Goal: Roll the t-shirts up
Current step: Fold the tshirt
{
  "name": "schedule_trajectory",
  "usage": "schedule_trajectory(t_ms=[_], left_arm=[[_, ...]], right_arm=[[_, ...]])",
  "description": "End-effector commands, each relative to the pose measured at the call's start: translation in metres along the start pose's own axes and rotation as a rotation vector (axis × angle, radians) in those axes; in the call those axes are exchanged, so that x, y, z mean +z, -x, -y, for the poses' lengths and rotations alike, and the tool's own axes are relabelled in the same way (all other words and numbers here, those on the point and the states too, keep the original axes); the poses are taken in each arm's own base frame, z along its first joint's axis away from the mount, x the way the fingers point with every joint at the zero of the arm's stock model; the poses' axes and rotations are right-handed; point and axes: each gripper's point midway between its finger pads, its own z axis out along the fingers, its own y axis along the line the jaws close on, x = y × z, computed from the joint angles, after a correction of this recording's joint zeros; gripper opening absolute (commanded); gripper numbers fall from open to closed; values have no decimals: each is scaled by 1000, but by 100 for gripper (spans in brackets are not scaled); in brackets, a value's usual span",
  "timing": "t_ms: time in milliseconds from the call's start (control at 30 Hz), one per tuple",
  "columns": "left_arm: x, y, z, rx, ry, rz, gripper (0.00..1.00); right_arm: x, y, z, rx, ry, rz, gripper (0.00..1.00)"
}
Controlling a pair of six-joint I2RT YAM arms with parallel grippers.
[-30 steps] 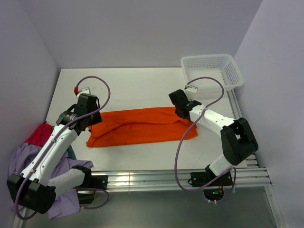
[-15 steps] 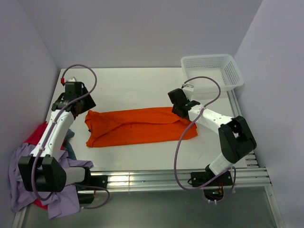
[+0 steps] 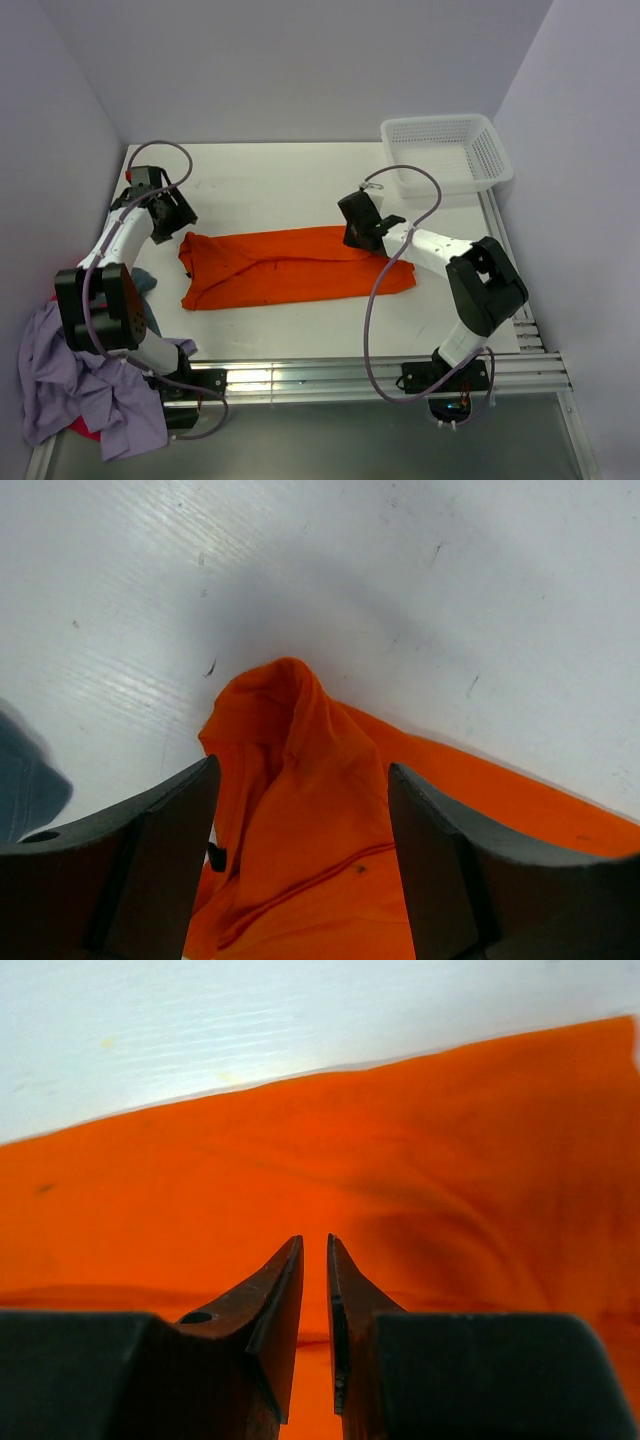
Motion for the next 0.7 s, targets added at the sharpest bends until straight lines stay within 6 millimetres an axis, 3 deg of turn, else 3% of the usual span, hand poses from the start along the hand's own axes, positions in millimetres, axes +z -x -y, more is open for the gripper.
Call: schedule_trajectory(t_ms=[0, 300, 567, 667], left_arm=[[6, 18, 18, -23, -52, 10, 73], [44, -1, 12, -40, -7, -75, 61], [56, -23, 5, -37, -2, -137, 52], [57, -24, 3, -35, 14, -139, 31]], right_arm=[[-7, 16, -40, 2, 125, 45, 23], [-13, 5, -57, -20, 205, 33, 23], [-10, -1, -64, -28, 239, 14, 23], [-10, -3, -69, -24, 261, 2, 23]])
